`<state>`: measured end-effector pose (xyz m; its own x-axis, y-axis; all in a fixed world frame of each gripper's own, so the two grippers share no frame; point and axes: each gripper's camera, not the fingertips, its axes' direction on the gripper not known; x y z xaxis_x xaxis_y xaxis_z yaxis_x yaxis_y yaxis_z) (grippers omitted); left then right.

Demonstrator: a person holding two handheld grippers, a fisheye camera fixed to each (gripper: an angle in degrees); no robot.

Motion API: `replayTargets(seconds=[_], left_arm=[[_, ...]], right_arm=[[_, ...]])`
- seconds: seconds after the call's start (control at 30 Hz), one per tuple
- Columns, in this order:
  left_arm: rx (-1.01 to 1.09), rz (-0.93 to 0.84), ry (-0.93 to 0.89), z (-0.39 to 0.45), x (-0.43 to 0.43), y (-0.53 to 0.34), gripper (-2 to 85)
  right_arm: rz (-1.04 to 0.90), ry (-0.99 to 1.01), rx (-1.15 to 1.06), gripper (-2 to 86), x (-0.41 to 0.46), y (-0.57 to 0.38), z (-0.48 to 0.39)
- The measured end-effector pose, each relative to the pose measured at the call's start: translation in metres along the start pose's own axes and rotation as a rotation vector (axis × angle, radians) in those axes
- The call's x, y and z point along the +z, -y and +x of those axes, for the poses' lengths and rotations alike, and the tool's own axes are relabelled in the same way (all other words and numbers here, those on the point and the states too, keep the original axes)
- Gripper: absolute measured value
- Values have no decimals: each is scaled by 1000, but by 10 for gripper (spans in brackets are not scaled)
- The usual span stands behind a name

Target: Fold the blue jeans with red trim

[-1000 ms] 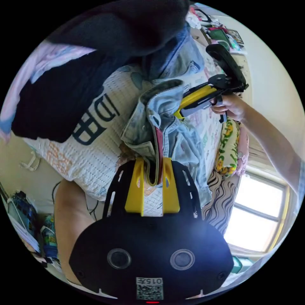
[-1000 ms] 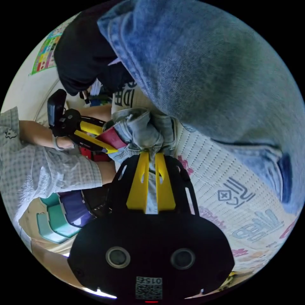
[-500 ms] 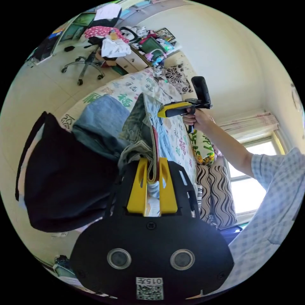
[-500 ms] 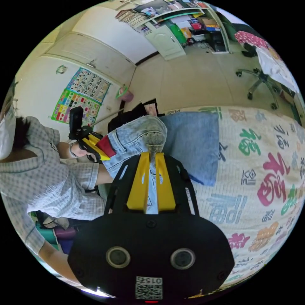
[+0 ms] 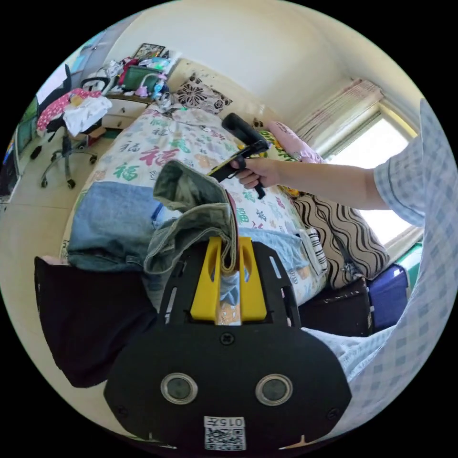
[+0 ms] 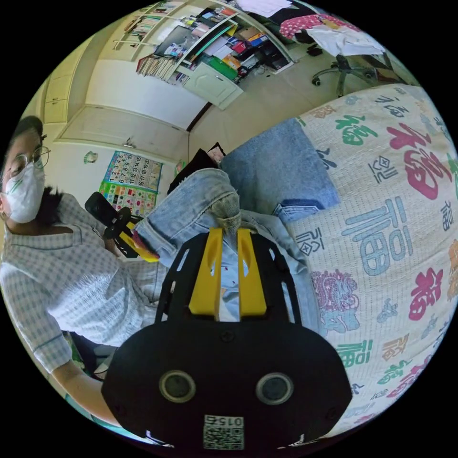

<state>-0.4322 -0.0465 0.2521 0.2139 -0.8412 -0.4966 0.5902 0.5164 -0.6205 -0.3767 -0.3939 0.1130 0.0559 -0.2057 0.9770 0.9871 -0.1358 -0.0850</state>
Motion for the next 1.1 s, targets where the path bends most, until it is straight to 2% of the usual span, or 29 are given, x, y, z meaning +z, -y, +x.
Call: replayTargets(seconds=[0.07,0.13,0.2,0.23,0.27,0.37,0.5,0.57,0.63,0.67,0.73,0.77,0.83,0.87,0.93,1.0,1.1], left_arm=[[-115,-2,20,-23,18,-16,59],[-401,-35,62,-69,48,-52,60],[-553,-90,132,-97,75,-78,62],[-543,-104,111,-102,90,-84,64],[-524,-101,117,-100,96,-83,65],[-309,-165,301,-71,130,-62,75],[-112,-137,584,-26,177,-36,84],[-15,-107,632,-1,205,-22,85],[93,-119,479,36,265,-1,86],[117,-134,406,46,285,5,87],[180,-200,144,88,380,20,90],[201,-219,93,101,407,24,91],[321,-306,-46,163,523,33,97],[356,-331,-77,179,553,35,99],[509,-471,-212,247,679,37,106],[617,-601,-262,291,771,34,112],[817,-721,-186,350,891,24,121]], right_arm=[[-1,12,14,62,12,-17,13],[-29,35,31,67,34,-23,24],[-86,-30,48,65,61,-32,35],[-61,-145,87,63,73,-49,43],[46,-191,181,60,78,-77,51],[384,-27,355,61,88,-186,58],[459,-78,583,64,112,-346,59],[462,-125,778,70,120,-460,67],[513,-144,943,74,123,-550,78],[582,-140,1059,75,124,-611,87],[713,-108,1217,77,129,-700,100],[782,-97,1287,79,133,-753,108],[808,-118,1369,83,142,-821,119],[826,-121,1409,86,150,-862,125],[898,-74,1455,92,165,-916,136],[971,-3,1484,98,182,-960,151],[1054,143,1465,118,210,-1006,176]])
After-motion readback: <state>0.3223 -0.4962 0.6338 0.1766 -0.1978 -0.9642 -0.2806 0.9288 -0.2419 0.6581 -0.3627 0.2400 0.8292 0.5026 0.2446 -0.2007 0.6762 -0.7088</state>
